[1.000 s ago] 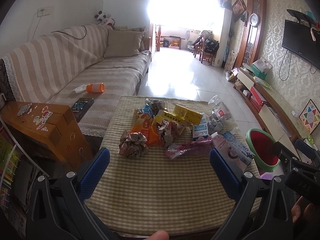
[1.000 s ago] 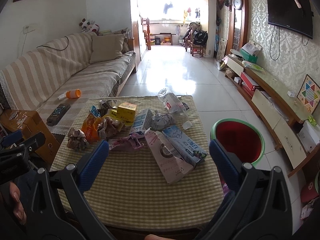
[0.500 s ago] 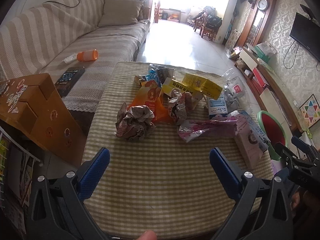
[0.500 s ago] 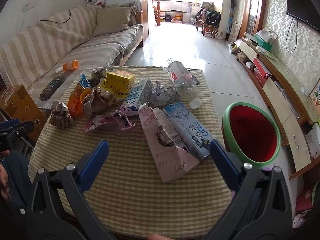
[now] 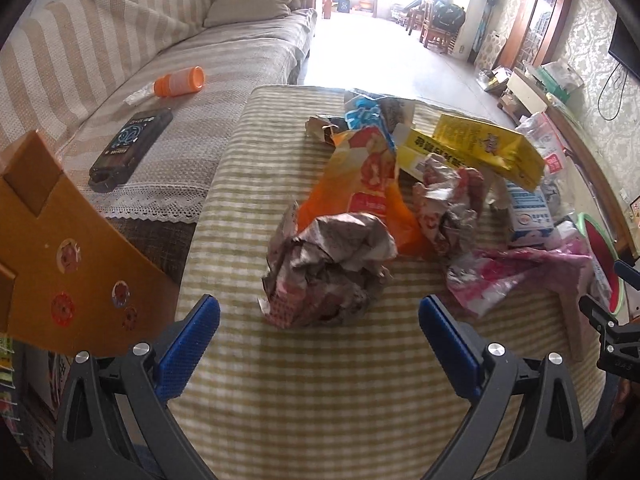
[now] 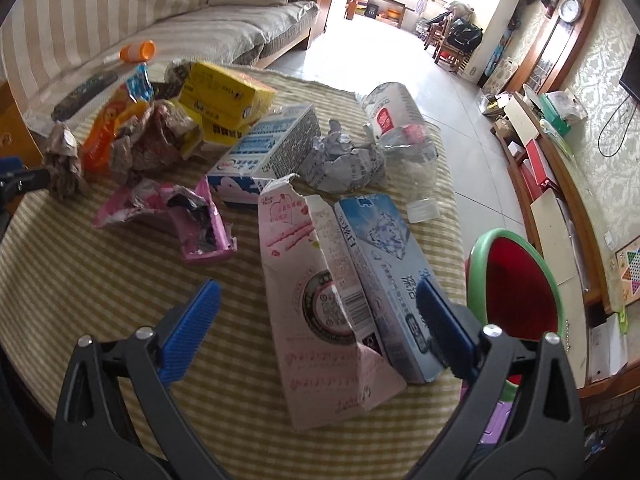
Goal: Collect trash
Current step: 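Grasp the crumpled brown paper with the left tool while the right tool grasps the pink-white carton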
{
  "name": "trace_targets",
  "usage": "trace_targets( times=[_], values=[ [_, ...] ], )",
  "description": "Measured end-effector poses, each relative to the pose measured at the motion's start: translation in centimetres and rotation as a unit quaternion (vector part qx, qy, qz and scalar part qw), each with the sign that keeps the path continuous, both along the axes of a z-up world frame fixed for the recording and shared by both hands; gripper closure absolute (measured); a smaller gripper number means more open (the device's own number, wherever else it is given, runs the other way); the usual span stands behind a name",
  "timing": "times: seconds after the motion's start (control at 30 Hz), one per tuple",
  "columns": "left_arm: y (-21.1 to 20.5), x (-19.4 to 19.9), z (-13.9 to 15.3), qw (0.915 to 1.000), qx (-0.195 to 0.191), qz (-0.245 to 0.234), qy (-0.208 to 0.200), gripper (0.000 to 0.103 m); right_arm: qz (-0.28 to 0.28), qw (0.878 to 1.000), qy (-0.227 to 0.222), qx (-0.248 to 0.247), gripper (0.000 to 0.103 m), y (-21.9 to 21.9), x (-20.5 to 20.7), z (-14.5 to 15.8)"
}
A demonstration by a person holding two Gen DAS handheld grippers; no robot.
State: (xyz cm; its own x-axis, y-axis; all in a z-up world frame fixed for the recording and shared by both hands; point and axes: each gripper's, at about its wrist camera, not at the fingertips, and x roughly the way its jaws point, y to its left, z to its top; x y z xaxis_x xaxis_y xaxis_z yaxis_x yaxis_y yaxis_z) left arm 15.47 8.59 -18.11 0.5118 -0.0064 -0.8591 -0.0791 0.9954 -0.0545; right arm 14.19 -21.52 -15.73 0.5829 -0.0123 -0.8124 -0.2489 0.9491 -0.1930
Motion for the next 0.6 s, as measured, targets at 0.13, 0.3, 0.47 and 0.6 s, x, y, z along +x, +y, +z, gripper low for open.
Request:
trace_targets(
  times=[0.13, 0.3, 0.47, 0.6],
  values=[
    [0.3, 1.8, -1.1, 0.9999, 0.001, -0.012, 0.005, 0.015, 0.016, 1.000, 0.018, -0.015, 0.024, 0.9, 0.8, -1.4],
    [0.0, 3.4, -2.6, 0.9993, -0.002, -0.030, 0.024, 0.022, 0.023, 0.999, 0.033, -0.030, 0.034, 1.5, 1.2, -2.8],
    [-0.3, 3.6, -3.0, 0.9991, -0.007, -0.034, 0.026, 0.049, 0.017, 0.999, 0.034, -0.025, 0.053, 1.0, 1.3, -3.0],
    [-0.7, 2.8, -2.5, 0.9992, -0.001, -0.036, 0.017, 0.060, 0.019, 0.999, 0.036, -0.004, 0.058, 0.4, 1.2, -2.5]
  ],
)
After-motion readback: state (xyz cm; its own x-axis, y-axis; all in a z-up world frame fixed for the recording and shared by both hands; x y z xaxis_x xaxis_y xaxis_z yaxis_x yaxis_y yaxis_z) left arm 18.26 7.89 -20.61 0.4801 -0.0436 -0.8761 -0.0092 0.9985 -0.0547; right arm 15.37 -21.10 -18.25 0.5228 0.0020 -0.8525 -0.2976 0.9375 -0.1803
